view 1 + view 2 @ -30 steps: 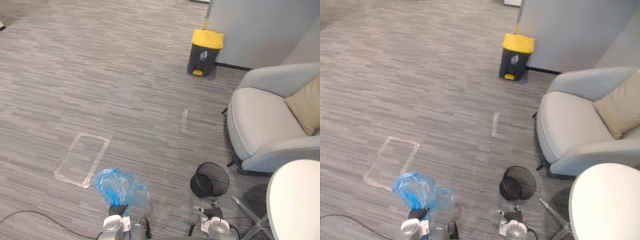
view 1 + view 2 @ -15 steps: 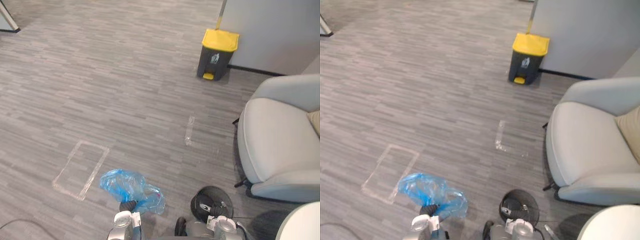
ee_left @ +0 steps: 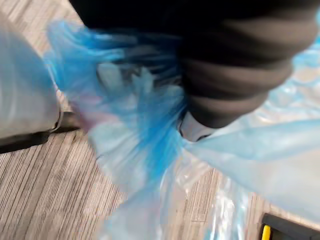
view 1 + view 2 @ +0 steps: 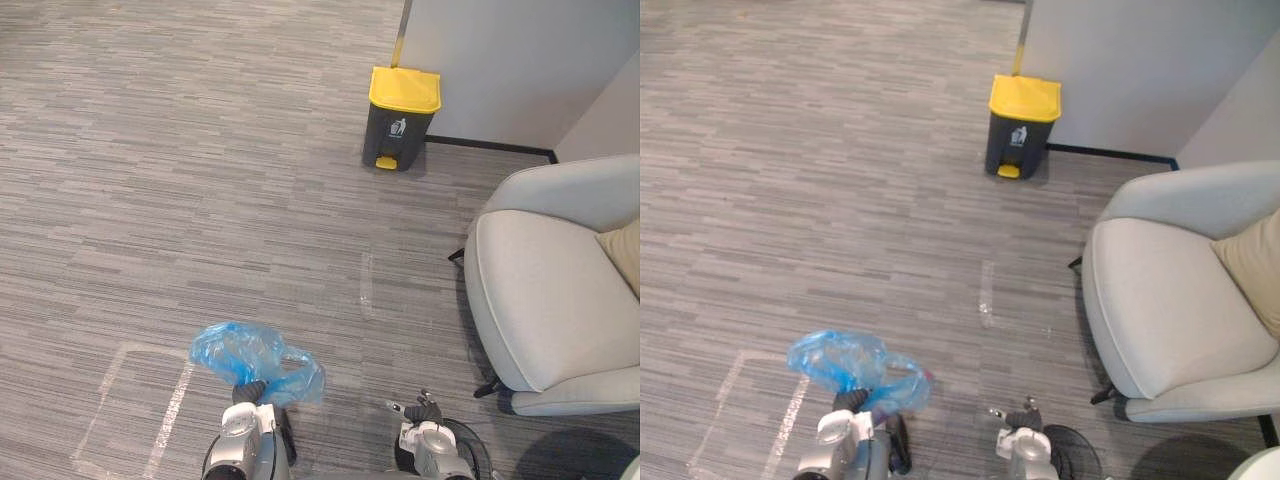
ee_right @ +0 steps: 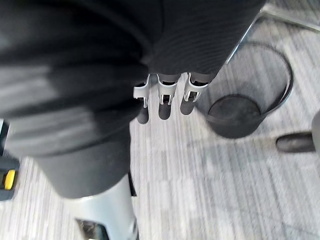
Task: Gather rubbish on tea table into small bin, then transfer packed bag to large trash can.
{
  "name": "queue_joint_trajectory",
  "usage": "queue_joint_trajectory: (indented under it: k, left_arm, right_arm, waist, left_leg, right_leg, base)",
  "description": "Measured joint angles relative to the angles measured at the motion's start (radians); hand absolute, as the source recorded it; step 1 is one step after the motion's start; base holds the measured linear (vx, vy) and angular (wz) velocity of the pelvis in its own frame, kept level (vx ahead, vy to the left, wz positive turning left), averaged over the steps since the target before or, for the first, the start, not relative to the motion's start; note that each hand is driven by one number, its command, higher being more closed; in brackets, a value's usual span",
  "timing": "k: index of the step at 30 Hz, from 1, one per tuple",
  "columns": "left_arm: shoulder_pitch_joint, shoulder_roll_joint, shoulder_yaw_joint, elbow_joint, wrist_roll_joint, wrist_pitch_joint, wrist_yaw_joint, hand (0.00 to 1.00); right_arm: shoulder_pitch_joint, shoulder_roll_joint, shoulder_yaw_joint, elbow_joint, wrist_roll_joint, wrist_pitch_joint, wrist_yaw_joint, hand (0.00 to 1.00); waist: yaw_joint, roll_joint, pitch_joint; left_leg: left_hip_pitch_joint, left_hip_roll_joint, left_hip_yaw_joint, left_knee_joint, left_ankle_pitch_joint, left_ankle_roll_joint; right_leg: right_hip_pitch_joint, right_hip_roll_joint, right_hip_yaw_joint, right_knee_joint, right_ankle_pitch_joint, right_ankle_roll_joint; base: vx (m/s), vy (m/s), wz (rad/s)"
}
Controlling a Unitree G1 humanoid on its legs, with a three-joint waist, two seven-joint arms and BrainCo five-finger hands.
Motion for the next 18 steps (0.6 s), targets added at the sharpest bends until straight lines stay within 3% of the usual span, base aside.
queue_joint_trajectory:
  k: [1, 3, 6, 7, 8, 9, 10, 11, 14, 15, 16, 17, 18]
  left_arm:
    - [-0.001, 0.002, -0.003, 0.001, 0.000, 0.003, 0.002, 1.00]
    - [-0.004, 0.010, -0.004, 0.002, 0.000, 0.003, 0.003, 1.00]
    - [-0.012, 0.007, -0.004, 0.016, 0.000, 0.004, 0.003, 1.00]
    - [-0.014, 0.005, -0.004, 0.023, 0.000, 0.008, 0.003, 1.00]
    - [-0.010, 0.010, -0.004, 0.027, 0.000, 0.008, 0.002, 1.00]
    - [-0.010, 0.011, -0.002, 0.029, 0.000, 0.008, 0.002, 1.00]
    - [-0.017, -0.009, 0.011, 0.043, 0.001, 0.011, 0.002, 1.00]
    - [0.001, -0.018, 0.006, 0.045, 0.002, 0.011, -0.001, 1.00]
    - [-0.007, -0.020, 0.011, 0.037, 0.001, 0.011, -0.001, 1.00]
    - [0.000, -0.018, 0.017, 0.023, 0.000, 0.010, -0.002, 1.00]
    - [0.002, -0.018, 0.023, 0.017, -0.001, 0.011, -0.002, 1.00]
    - [0.009, -0.018, 0.023, -0.004, -0.002, 0.010, -0.002, 1.00]
    - [0.010, -0.018, 0.022, -0.013, -0.002, 0.010, -0.002, 1.00]
  right_arm:
    - [0.013, -0.003, 0.001, -0.011, -0.001, 0.001, 0.000, 0.00]
    - [0.011, -0.003, 0.000, -0.011, -0.005, -0.005, -0.001, 0.00]
    - [-0.012, -0.002, -0.010, -0.014, -0.005, -0.010, -0.001, 0.00]
    - [-0.021, -0.002, -0.022, -0.008, -0.007, -0.011, -0.001, 0.00]
    - [-0.024, 0.005, -0.027, 0.007, -0.011, -0.006, -0.001, 0.00]
    - [-0.009, 0.005, -0.030, 0.010, -0.013, -0.004, -0.001, 0.00]
    - [-0.012, -0.011, -0.046, 0.005, -0.014, -0.002, 0.000, 0.00]
    - [-0.012, -0.033, -0.052, 0.008, -0.015, -0.002, -0.003, 0.00]
    - [-0.013, -0.030, -0.052, 0.007, -0.015, 0.001, -0.002, 0.00]
    - [-0.011, -0.026, -0.036, 0.008, -0.014, 0.005, -0.004, 0.00]
    - [-0.012, -0.021, -0.028, 0.009, -0.014, 0.006, -0.005, 0.00]
    - [-0.024, -0.010, -0.014, 0.009, -0.013, 0.007, -0.005, 0.00]
    - [-0.028, -0.006, -0.013, 0.011, -0.012, 0.009, -0.006, 0.00]
  waist:
    - [-0.006, -0.001, 0.000]
    - [-0.011, -0.006, -0.003]
    - [-0.041, -0.005, 0.000]
    - [-0.043, -0.001, 0.002]
    - [-0.042, -0.019, -0.010]
    - [-0.044, -0.028, -0.010]
    - [-0.044, -0.004, -0.005]
    - [-0.042, 0.043, -0.029]
    - [-0.051, 0.058, -0.019]
    - [-0.039, 0.050, -0.001]
    - [-0.032, 0.046, 0.003]
    - [-0.025, 0.029, 0.010]
    - [-0.025, 0.022, 0.012]
  left_leg:
    - [0.039, -0.005, 0.002, -0.018, -0.011, -0.005]
    - [0.091, -0.005, 0.003, -0.053, -0.018, -0.015]
    - [0.159, 0.005, -0.003, -0.099, -0.032, -0.037]
    - [0.192, 0.014, -0.002, -0.108, -0.047, -0.059]
    - [0.213, -0.008, -0.005, -0.131, -0.063, -0.084]
    - [0.229, -0.020, -0.010, -0.139, -0.068, -0.093]
    - [0.262, 0.000, -0.029, -0.141, -0.079, -0.091]
    - [0.267, 0.038, -0.040, -0.112, -0.090, -0.099]
    - [0.116, 0.134, -0.131, 0.278, -0.067, -0.108]
    - [0.006, 0.196, -0.177, 0.589, -0.034, -0.131]
    - [-0.022, 0.206, -0.173, 0.666, -0.037, -0.126]
    - [-0.100, 0.209, -0.148, 0.735, -0.052, -0.100]
    - [-0.135, 0.209, -0.130, 0.724, -0.062, -0.083]
  right_leg:
    - [-0.079, 0.005, 0.016, 0.132, -0.015, -0.007]
    - [-0.177, 0.020, -0.014, 0.189, -0.065, -0.023]
    - [-0.261, 0.041, -0.124, -0.011, -0.127, -0.067]
    - [-0.260, 0.052, -0.178, -0.166, -0.112, -0.081]
    - [-0.234, 0.058, -0.184, -0.361, -0.050, -0.090]
    - [-0.232, 0.057, -0.175, -0.386, 0.014, -0.115]
    - [-0.221, 0.079, -0.172, -0.347, -0.017, -0.133]
    - [-0.214, 0.115, -0.183, -0.343, -0.064, -0.137]
    - [-0.123, 0.156, -0.221, -0.391, -0.096, -0.167]
    - [-0.021, 0.188, -0.224, -0.441, -0.119, -0.192]
    - [0.013, 0.192, -0.215, -0.456, -0.128, -0.198]
    - [0.080, 0.192, -0.200, -0.499, -0.139, -0.197]
    - [0.104, 0.192, -0.192, -0.525, -0.139, -0.196]
  base:
    - [0.29, 0.052, 0.01]
    - [0.28, -0.007, 0.02]
    - [0.31, -0.147, 0.11]
    - [0.41, -0.235, 0.02]
    - [0.37, -0.198, 0.06]
    - [0.34, -0.160, 0.04]
    - [0.52, -0.175, -0.04]
    - [0.64, -0.240, -0.01]
    - [0.50, -0.210, 0.09]
    - [0.50, -0.128, -0.22]
    - [0.68, -0.092, -0.46]
    - [0.46, -0.019, -0.41]
    - [0.52, 0.007, -0.40]
